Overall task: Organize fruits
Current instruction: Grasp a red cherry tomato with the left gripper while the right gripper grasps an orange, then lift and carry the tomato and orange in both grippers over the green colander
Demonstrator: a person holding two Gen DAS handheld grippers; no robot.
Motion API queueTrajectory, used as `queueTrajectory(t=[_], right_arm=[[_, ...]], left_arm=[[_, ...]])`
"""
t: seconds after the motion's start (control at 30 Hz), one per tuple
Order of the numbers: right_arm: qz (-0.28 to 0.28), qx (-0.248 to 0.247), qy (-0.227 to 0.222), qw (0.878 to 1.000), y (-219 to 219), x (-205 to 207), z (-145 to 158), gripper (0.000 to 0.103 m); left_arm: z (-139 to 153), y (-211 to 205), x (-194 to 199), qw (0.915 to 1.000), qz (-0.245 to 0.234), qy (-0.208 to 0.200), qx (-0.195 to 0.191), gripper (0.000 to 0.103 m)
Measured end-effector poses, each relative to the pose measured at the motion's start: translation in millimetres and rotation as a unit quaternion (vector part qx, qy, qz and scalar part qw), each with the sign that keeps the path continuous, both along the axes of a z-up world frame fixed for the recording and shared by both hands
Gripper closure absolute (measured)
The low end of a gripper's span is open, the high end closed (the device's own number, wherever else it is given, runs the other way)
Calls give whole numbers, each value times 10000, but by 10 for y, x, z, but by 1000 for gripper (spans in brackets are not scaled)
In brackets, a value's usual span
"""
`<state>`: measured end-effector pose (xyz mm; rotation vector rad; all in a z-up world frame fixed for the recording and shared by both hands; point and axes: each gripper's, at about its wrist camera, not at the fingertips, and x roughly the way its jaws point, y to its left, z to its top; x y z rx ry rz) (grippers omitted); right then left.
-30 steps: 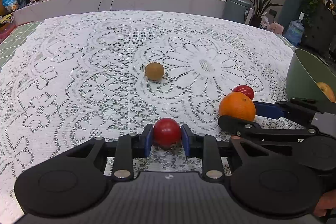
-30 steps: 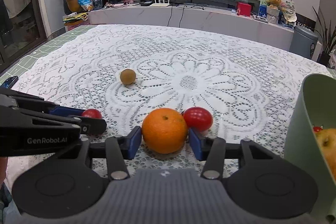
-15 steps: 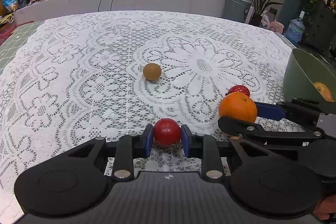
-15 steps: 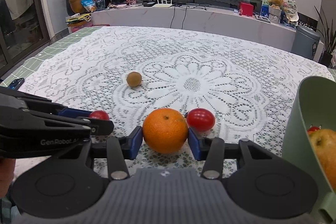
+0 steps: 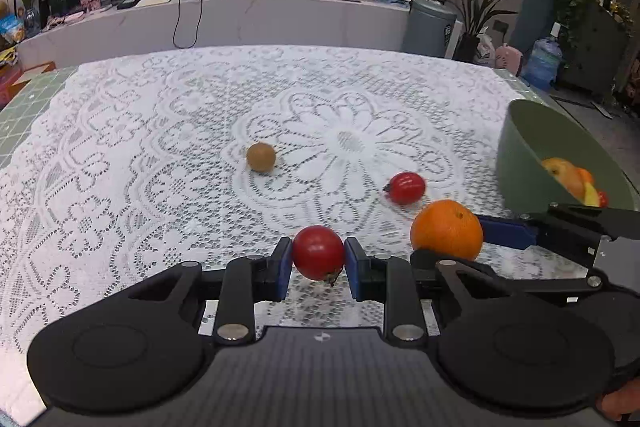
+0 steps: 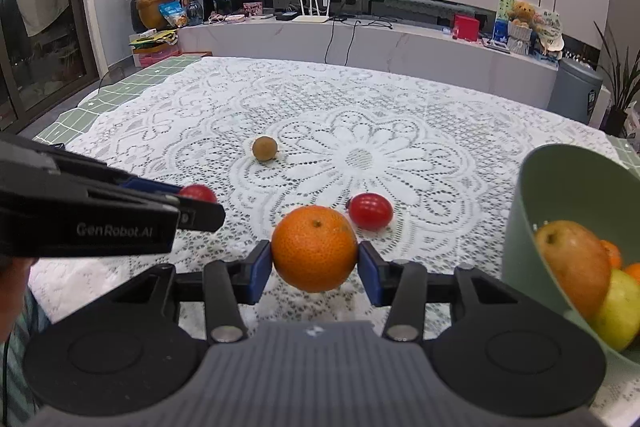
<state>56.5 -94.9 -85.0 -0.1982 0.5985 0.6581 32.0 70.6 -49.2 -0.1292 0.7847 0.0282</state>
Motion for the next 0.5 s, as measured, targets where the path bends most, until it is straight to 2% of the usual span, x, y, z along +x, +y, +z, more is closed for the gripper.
queueTrajectory(t=[0.5], right_arm=[[-309,264,-335,9986,-529,-357,324,59]], left_arm=[[426,-421,-198,9978,-441,-496,-13,72]])
